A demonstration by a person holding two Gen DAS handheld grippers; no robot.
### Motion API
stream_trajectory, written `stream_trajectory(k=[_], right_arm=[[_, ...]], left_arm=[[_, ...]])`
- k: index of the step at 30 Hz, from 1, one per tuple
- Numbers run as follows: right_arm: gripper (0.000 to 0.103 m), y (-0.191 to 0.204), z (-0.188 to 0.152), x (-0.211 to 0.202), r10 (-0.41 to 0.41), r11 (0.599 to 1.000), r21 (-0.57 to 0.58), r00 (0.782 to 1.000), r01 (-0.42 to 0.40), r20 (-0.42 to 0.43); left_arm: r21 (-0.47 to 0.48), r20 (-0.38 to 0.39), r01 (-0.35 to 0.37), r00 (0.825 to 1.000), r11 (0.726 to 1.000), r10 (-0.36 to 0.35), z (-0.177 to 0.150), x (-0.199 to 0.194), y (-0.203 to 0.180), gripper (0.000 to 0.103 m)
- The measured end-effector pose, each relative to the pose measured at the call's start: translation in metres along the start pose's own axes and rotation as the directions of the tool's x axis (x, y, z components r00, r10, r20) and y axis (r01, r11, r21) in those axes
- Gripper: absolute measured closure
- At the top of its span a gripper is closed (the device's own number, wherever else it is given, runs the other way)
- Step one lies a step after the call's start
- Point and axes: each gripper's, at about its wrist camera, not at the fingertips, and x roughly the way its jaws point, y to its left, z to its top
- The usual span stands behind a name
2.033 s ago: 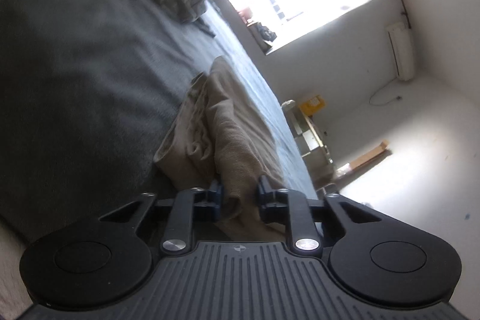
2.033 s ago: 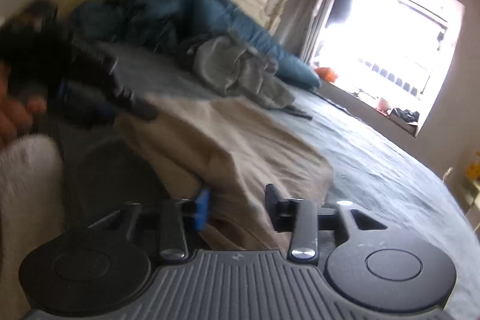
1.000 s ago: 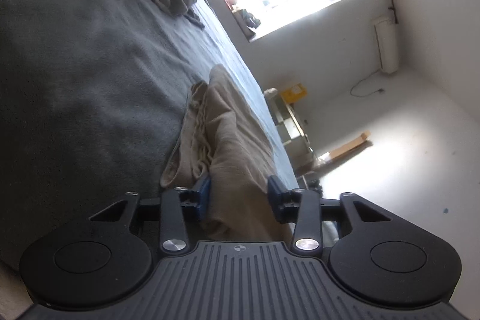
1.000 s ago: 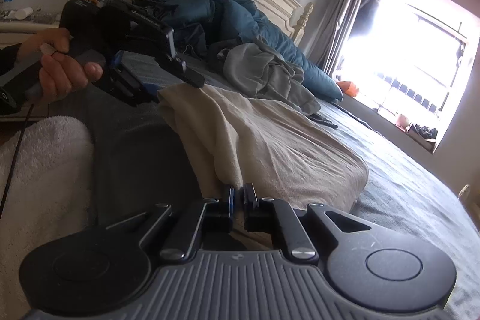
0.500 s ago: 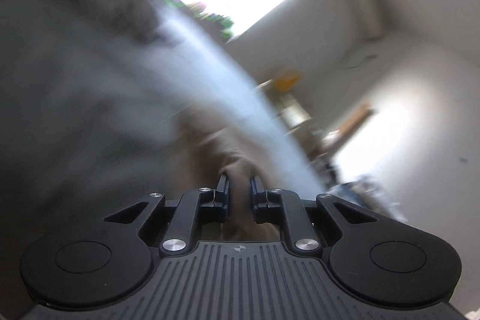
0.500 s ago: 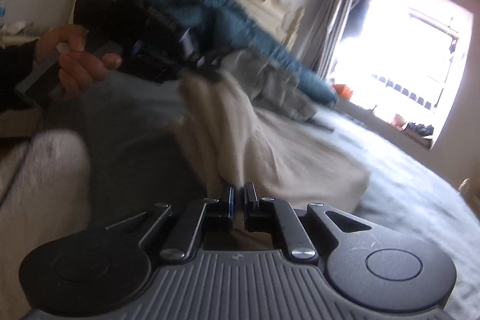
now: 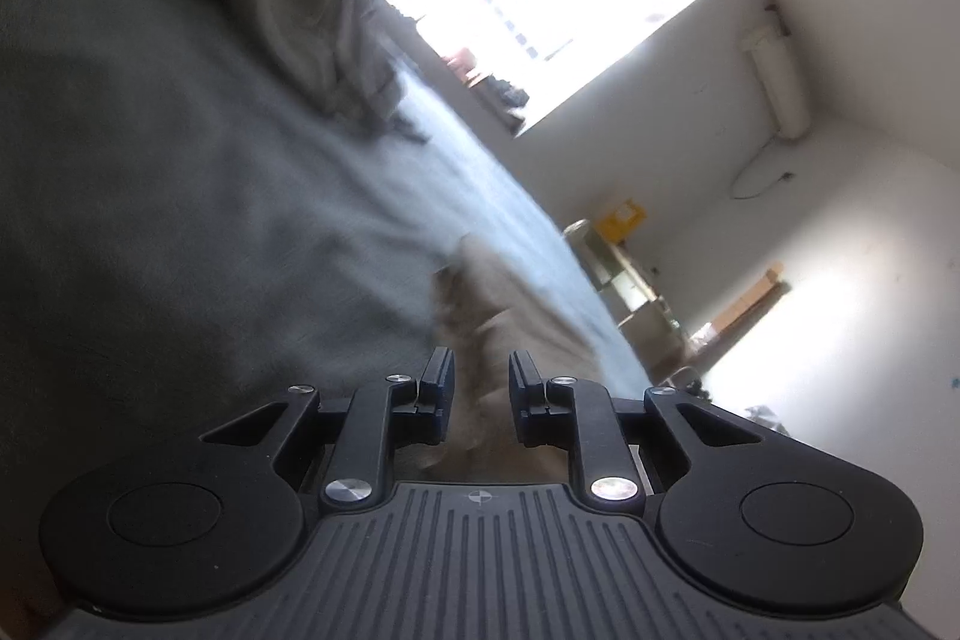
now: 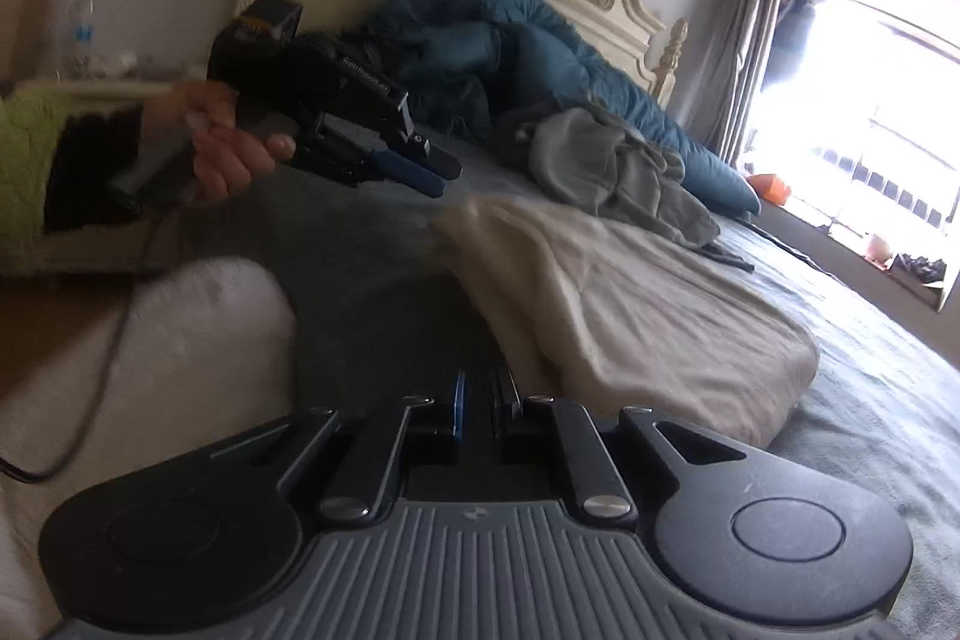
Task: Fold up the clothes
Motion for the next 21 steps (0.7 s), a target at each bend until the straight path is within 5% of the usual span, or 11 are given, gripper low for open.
stream_trajectory(k=[4,7,10,14,21], right_arm=[[0.092,-0.041,0.023,-0.008,-0.039,0.984,0.179,0.994,0.02,0.106],[0.092,-0.056,0.022,0.012,-0.048,0.968,0.25,0.996,0.029,0.071],[0.092,-0.046,-0.001,0.039,0.001,0.971,0.239,0.999,0.012,-0.052],[0.092,-0.035,-0.007,0.028,-0.01,0.982,0.188,1.0,0.016,-0.028],[0.092,-0.086,0.005,0.014,-0.13,0.937,0.335,0.989,0.097,0.076]], left_arm=[[0.095,0.002,0.093,0.996,0.991,-0.094,0.005,0.01,-0.046,0.07],[0.147,-0.038,0.13,0.991,0.981,-0.126,-0.005,0.035,-0.069,0.069],[0.178,-0.091,0.089,0.993,0.98,-0.073,-0.024,0.063,-0.07,0.069],[0.154,-0.145,-0.037,0.988,0.987,0.059,-0.046,0.083,-0.039,0.072],[0.079,-0.078,0.006,0.997,0.997,0.0,-0.048,0.067,-0.019,0.072]])
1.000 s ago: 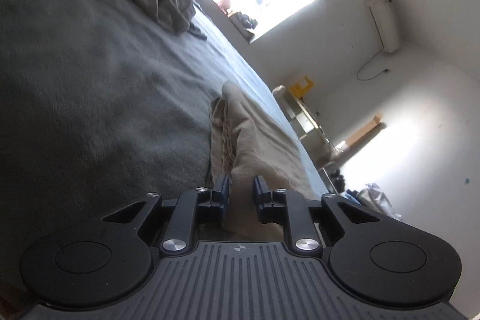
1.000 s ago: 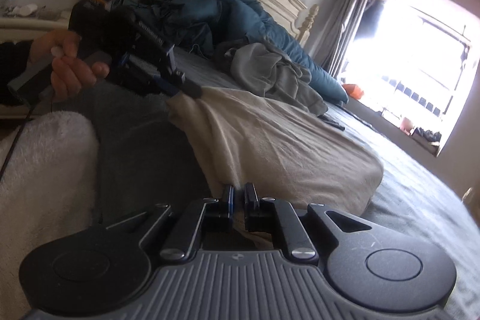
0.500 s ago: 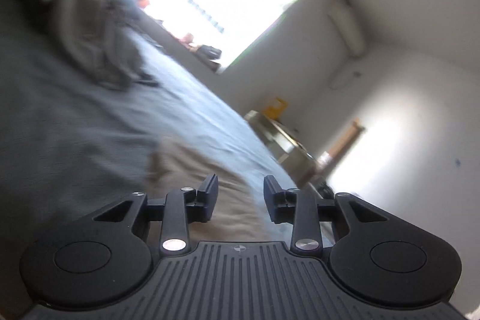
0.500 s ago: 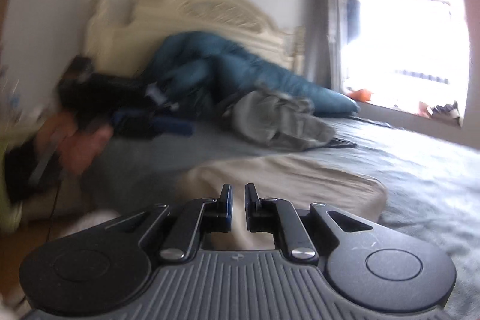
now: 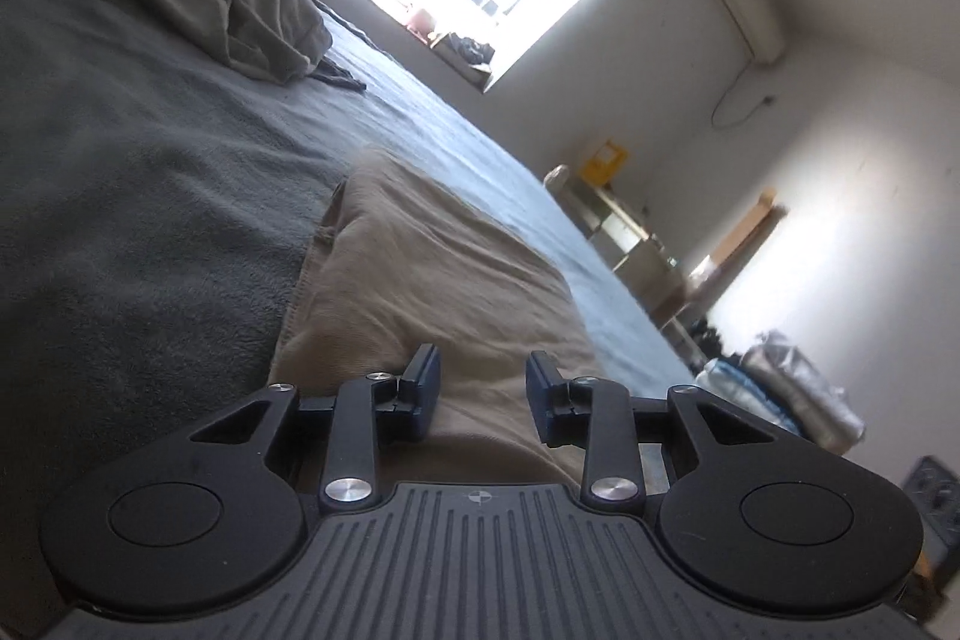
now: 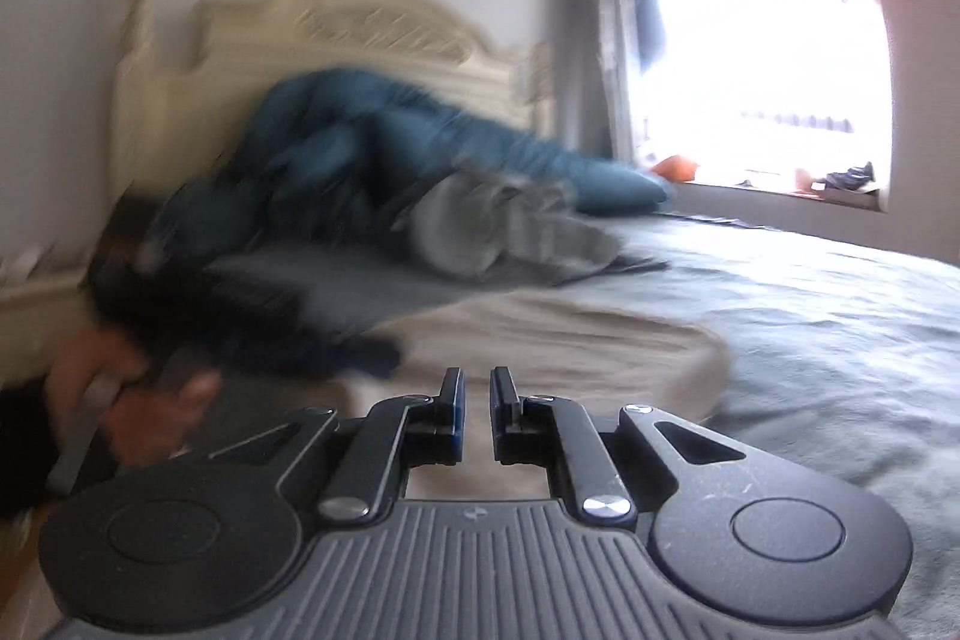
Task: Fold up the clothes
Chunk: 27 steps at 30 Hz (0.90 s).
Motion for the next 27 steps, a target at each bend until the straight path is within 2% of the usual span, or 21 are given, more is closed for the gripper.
stream_trajectory(k=[2,3,5,8,10,11,13,15,16,18,21,23,25,27], right_arm=[[0.093,-0.01,-0.018,0.019,-0.02,0.999,0.027,0.995,0.023,-0.093],[0.093,-0.013,-0.032,0.023,-0.028,0.998,0.047,0.994,0.034,-0.108],[0.092,-0.015,-0.04,0.015,-0.043,0.998,0.051,0.997,0.046,-0.058],[0.091,-0.017,-0.009,0.014,-0.063,0.998,0.0,0.993,0.063,-0.096],[0.09,-0.026,0.017,0.01,-0.067,0.997,0.02,0.997,0.068,-0.044],[0.086,-0.033,0.03,0.015,-0.078,0.996,0.033,0.997,0.079,-0.021],[0.083,-0.05,0.048,0.035,-0.101,0.993,0.066,0.995,0.102,-0.018],[0.083,-0.073,0.053,0.064,-0.107,0.986,0.123,0.992,0.115,-0.067],[0.083,-0.085,0.047,0.082,-0.115,0.98,0.149,0.985,0.134,-0.133],[0.087,-0.109,0.022,0.113,-0.109,0.965,0.199,0.953,0.169,-0.282],[0.088,-0.116,0.021,0.109,-0.091,0.962,0.223,0.954,0.159,-0.286],[0.084,-0.113,0.037,0.108,-0.094,0.968,0.203,0.961,0.149,-0.258],[0.084,-0.111,0.053,0.11,-0.099,0.973,0.181,0.969,0.141,-0.226],[0.084,-0.122,0.054,0.131,-0.11,0.972,0.175,0.964,0.155,-0.242]], left_arm=[[-0.018,0.016,0.009,1.0,1.0,-0.009,-0.003,-0.003,0.005,0.074],[-0.023,0.02,0.011,1.0,1.0,-0.01,-0.004,-0.004,0.005,0.074],[-0.03,0.028,0.012,1.0,0.999,-0.011,-0.007,-0.005,0.006,0.074],[-0.018,0.042,-0.005,0.999,1.0,0.006,-0.008,-0.006,0.005,0.074],[-0.017,0.048,-0.004,0.999,1.0,0.005,-0.008,-0.007,0.004,0.074],[-0.017,0.052,-0.004,0.999,1.0,0.004,-0.009,-0.007,0.004,0.074],[-0.016,0.062,-0.002,0.998,1.0,0.003,-0.01,-0.008,0.005,0.074],[-0.015,0.072,0.0,0.997,1.0,0.001,-0.012,-0.009,0.005,0.074],[-0.013,0.077,0.001,0.997,1.0,0.0,-0.013,-0.009,0.005,0.074],[-0.011,0.08,0.006,0.997,1.0,-0.005,-0.015,-0.009,0.007,0.074],[-0.018,0.085,0.022,0.996,1.0,-0.02,-0.017,-0.009,0.011,0.074],[-0.028,0.089,0.035,0.996,0.999,-0.033,-0.018,-0.01,0.014,0.075],[-0.049,0.096,0.051,0.994,0.997,-0.046,-0.02,-0.012,0.018,0.075],[-0.054,0.104,0.057,0.993,0.997,-0.051,-0.022,-0.013,0.019,0.075]])
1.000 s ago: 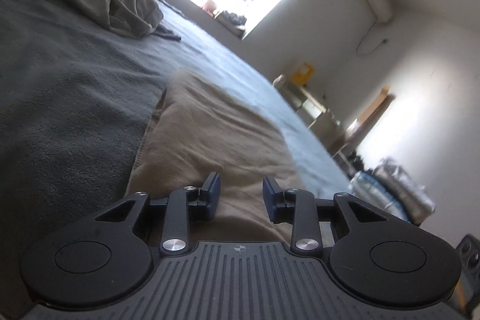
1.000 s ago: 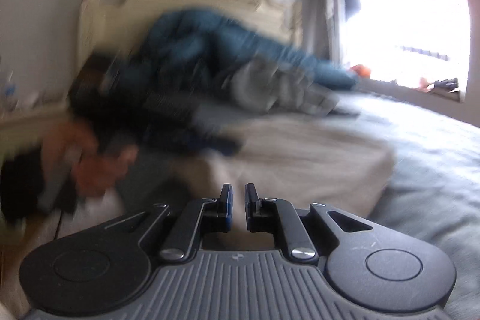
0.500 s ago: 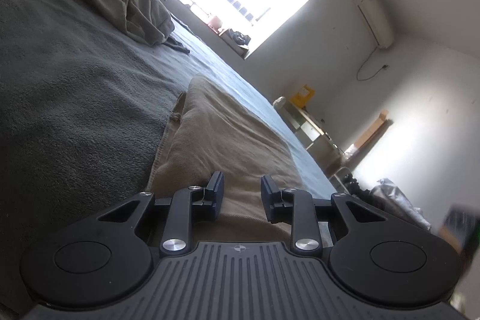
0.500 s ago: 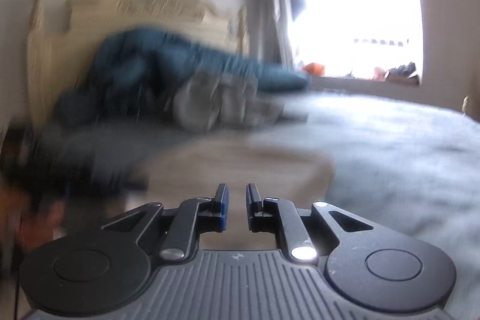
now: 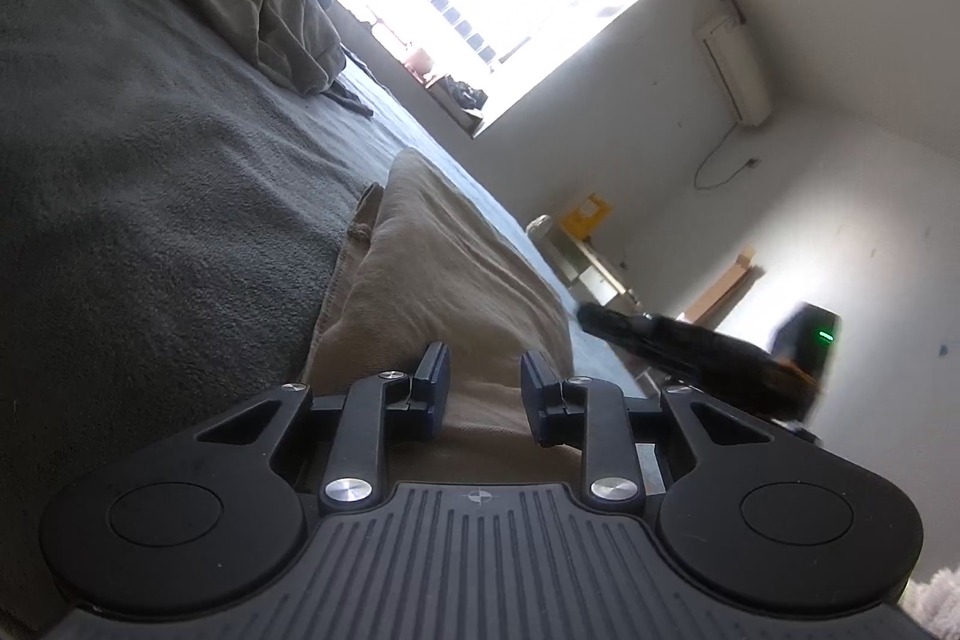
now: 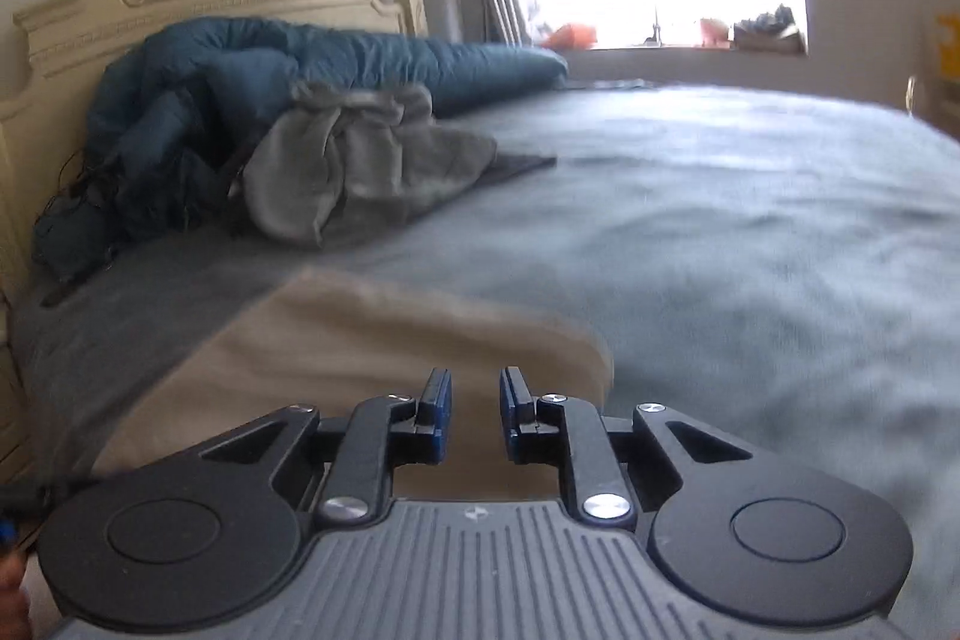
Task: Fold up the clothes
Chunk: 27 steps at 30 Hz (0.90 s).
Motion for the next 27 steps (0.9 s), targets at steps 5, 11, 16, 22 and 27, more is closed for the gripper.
stream_trajectory(k=[5,11,16,22,27], right_arm=[[0.094,-0.025,0.001,0.045,-0.063,0.997,0.035,0.994,0.066,-0.086],[0.088,0.033,0.045,0.029,-0.012,0.989,-0.147,1.0,0.01,-0.012],[0.089,0.064,0.032,0.104,-0.061,0.955,-0.297,0.984,0.009,-0.166],[0.088,0.079,0.049,0.1,-0.12,0.941,-0.329,0.986,0.075,-0.119],[0.089,0.12,0.07,0.088,0.159,0.922,-0.327,0.972,-0.209,-0.171]], left_arm=[[0.012,0.011,0.007,1.0,1.0,-0.007,-0.003,-0.002,-0.001,0.075],[0.002,0.02,0.032,0.999,1.0,-0.032,-0.006,-0.005,0.003,0.075],[0.045,0.03,0.019,0.999,0.999,-0.021,-0.009,-0.006,-0.003,0.075],[0.04,0.033,0.04,0.999,0.998,-0.041,-0.009,-0.007,-0.001,0.075],[0.033,0.034,0.054,0.998,0.998,-0.055,-0.008,-0.007,0.001,0.074]])
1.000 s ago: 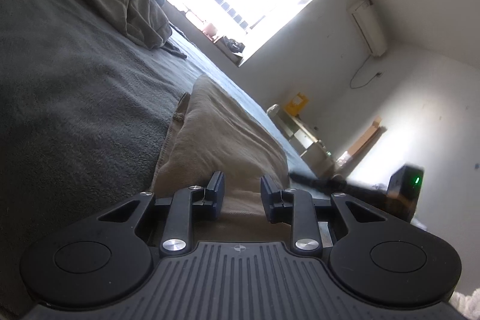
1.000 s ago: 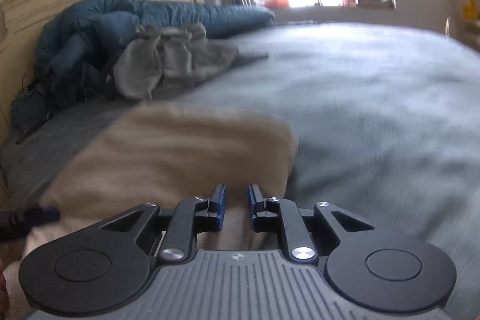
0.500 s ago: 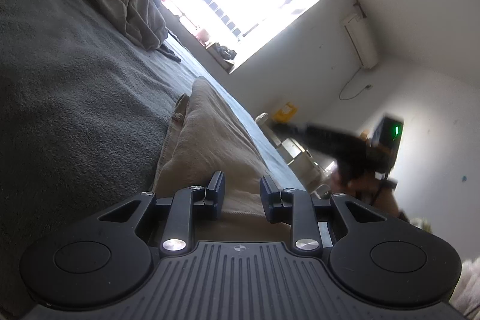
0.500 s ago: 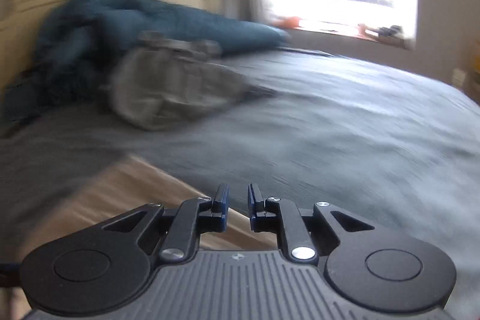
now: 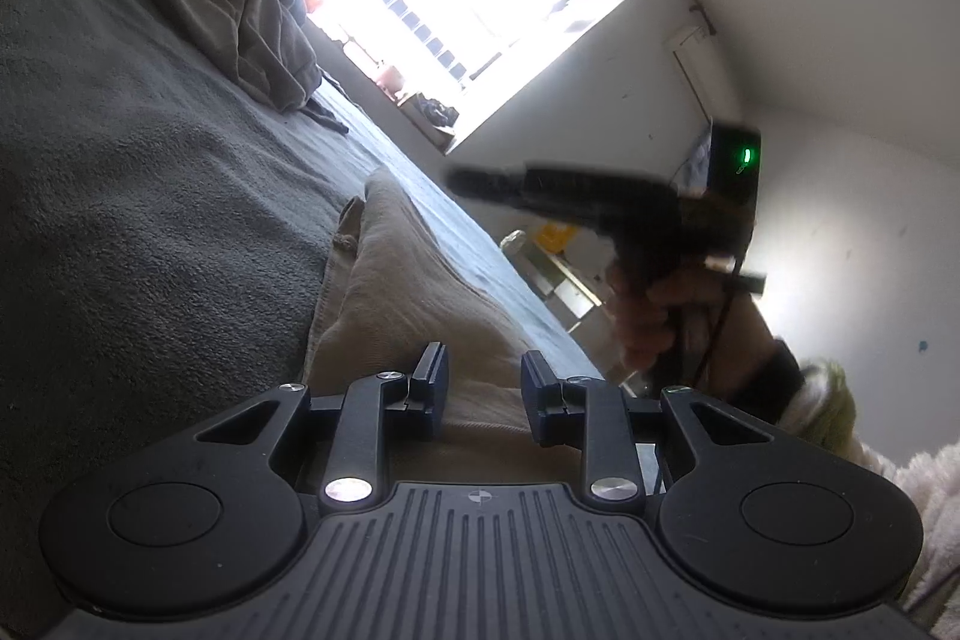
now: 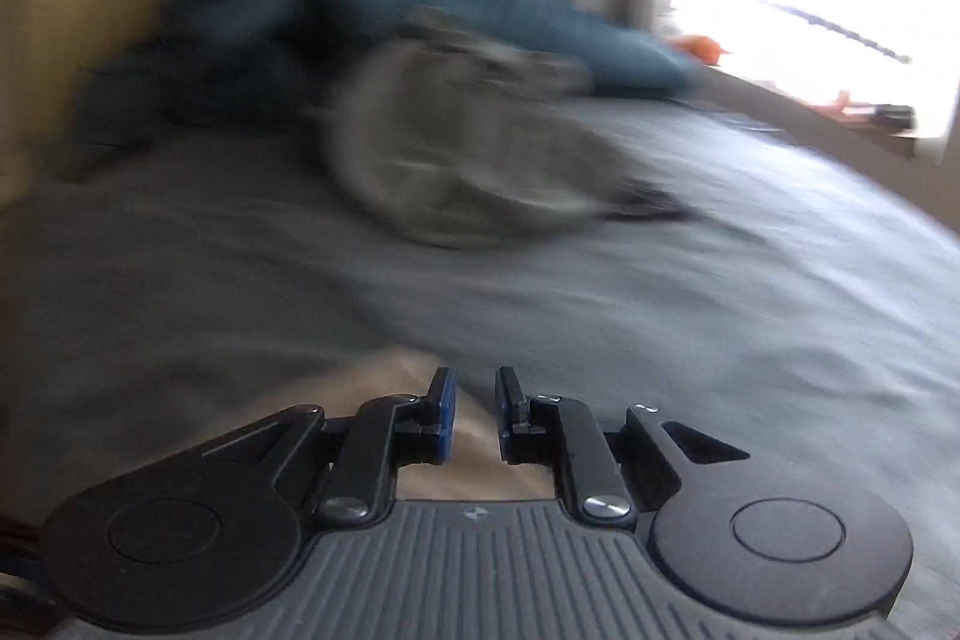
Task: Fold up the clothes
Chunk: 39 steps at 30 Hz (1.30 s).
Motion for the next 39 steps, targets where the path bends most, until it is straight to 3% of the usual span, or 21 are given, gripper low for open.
stream_trajectory(k=[1,3,6,9,10,15,19,23,25,27,29,31,33,35,37,39], right_arm=[[0.089,0.005,0.001,0.012,0.032,0.999,-0.014,0.999,-0.032,-0.027],[0.089,0.007,-0.005,0.042,0.001,0.999,-0.032,0.997,-0.004,-0.083],[0.078,-0.013,-0.013,0.075,-0.027,0.997,0.066,0.994,0.035,-0.109],[0.081,-0.027,-0.012,0.083,-0.151,0.982,0.088,0.978,0.165,-0.144],[0.081,-0.032,-0.013,0.082,-0.159,0.978,0.109,0.976,0.176,-0.147],[0.081,-0.046,-0.01,0.014,-0.204,0.951,0.232,0.979,0.205,-0.027],[0.08,-0.041,-0.029,-0.066,-0.106,0.958,0.277,0.991,0.078,0.086],[0.08,-0.015,-0.089,-0.116,0.019,0.972,0.233,0.995,-0.041,0.097],[0.08,-0.005,-0.126,-0.121,-0.003,0.977,0.215,0.999,-0.005,0.035],[0.08,-0.002,-0.162,-0.123,-0.103,0.97,0.219,0.995,0.101,-0.005],[0.079,-0.008,-0.171,-0.138,-0.116,0.939,0.329,0.993,0.099,0.035],[0.077,-0.004,-0.166,-0.156,-0.1,0.923,0.383,0.987,0.046,0.124],[0.077,0.013,-0.162,-0.17,-0.038,0.942,0.335,0.975,-0.038,0.219],[0.078,0.037,-0.167,-0.168,0.02,0.975,0.209,0.97,-0.072,0.241],[0.078,0.055,-0.185,-0.153,0.006,0.995,0.101,0.986,-0.023,0.166],[0.079,0.069,-0.203,-0.145,-0.047,0.999,0.003,0.988,0.047,0.15]], left_arm=[[0.003,0.001,0.0,1.0,1.0,0.0,0.0,0.0,0.0,0.074],[0.013,0.006,-0.005,1.0,1.0,0.005,0.0,-0.001,-0.001,0.074],[0.015,0.015,-0.01,1.0,1.0,0.01,-0.001,-0.002,-0.001,0.074],[0.017,0.012,-0.004,1.0,1.0,0.004,-0.001,-0.002,-0.001,0.074],[0.018,0.011,-0.004,1.0,1.0,0.004,-0.001,-0.002,-0.001,0.074],[-0.014,0.015,0.007,1.0,1.0,-0.007,0.0,-0.004,-0.001,0.071],[-0.032,0.026,-0.003,1.0,0.999,0.004,0.001,-0.006,-0.002,0.069],[-0.067,0.018,-0.023,1.0,0.997,0.024,0.004,-0.008,0.0,0.071],[-0.073,0.005,-0.033,0.999,0.997,0.034,0.007,-0.007,0.0,0.072],[-0.074,-0.011,-0.045,0.999,0.996,0.045,0.01,-0.006,-0.001,0.074],[-0.062,-0.026,-0.068,0.997,0.996,0.067,0.013,-0.004,-0.005,0.074],[-0.049,-0.041,-0.091,0.995,0.995,0.089,0.016,-0.002,-0.009,0.074],[-0.029,-0.05,-0.113,0.993,0.993,0.111,0.017,0.0,-0.013,0.074],[-0.005,-0.057,-0.134,0.989,0.991,0.134,0.019,0.001,-0.018,0.074],[0.018,-0.068,-0.149,0.986,0.989,0.15,0.019,0.003,-0.021,0.074],[0.046,-0.077,-0.17,0.982,0.984,0.173,0.02,0.007,-0.026,0.074]])
